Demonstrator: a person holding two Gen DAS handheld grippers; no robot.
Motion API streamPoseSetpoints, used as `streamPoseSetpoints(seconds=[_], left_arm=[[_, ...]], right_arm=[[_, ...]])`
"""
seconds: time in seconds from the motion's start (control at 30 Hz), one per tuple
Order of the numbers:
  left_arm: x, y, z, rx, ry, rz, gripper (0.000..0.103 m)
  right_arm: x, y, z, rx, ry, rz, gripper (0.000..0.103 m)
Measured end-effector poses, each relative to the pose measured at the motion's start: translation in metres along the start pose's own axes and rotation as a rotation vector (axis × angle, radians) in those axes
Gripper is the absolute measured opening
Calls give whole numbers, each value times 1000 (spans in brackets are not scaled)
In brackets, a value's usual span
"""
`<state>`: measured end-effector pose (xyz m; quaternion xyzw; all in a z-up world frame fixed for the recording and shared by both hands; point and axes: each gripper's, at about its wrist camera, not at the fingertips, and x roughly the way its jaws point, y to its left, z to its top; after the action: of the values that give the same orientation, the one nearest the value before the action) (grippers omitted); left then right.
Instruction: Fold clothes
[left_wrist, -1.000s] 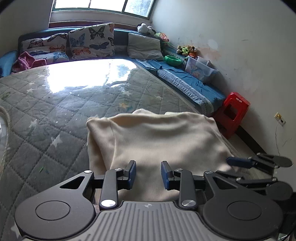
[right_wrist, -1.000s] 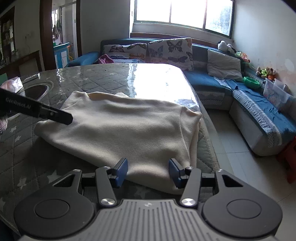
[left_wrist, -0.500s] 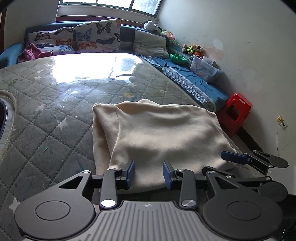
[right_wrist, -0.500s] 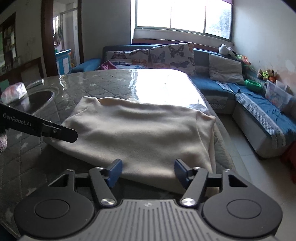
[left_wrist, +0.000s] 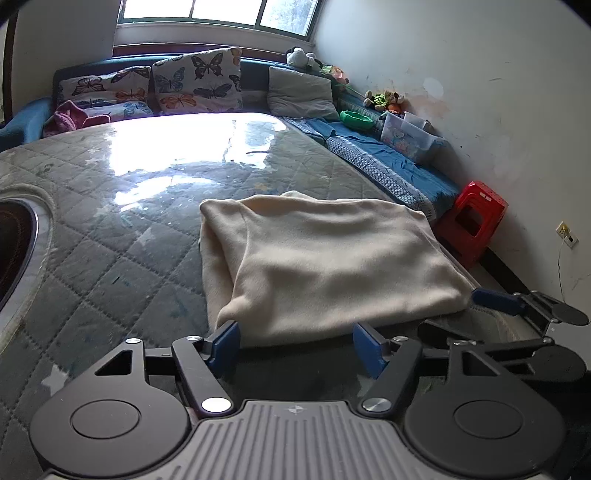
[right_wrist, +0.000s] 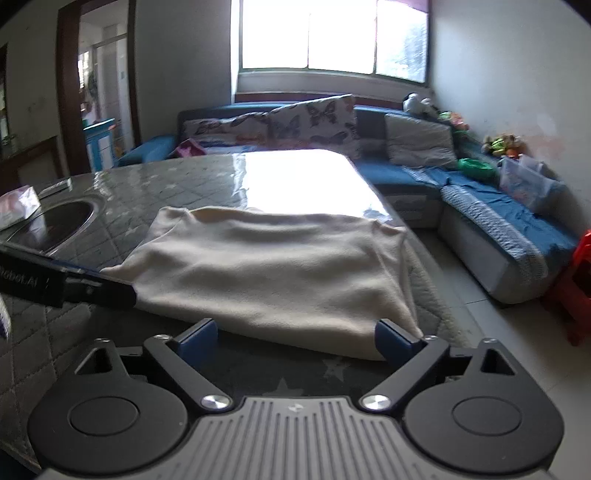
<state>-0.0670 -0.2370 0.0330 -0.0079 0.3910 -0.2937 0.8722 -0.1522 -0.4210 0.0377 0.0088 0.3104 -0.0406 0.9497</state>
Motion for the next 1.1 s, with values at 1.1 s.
streamPoseSetpoints(seconds=[1.1], left_arm=[[-43, 0, -43, 37, -55, 35, 103]], right_arm=[[-37, 27, -27, 35, -24, -147, 103]])
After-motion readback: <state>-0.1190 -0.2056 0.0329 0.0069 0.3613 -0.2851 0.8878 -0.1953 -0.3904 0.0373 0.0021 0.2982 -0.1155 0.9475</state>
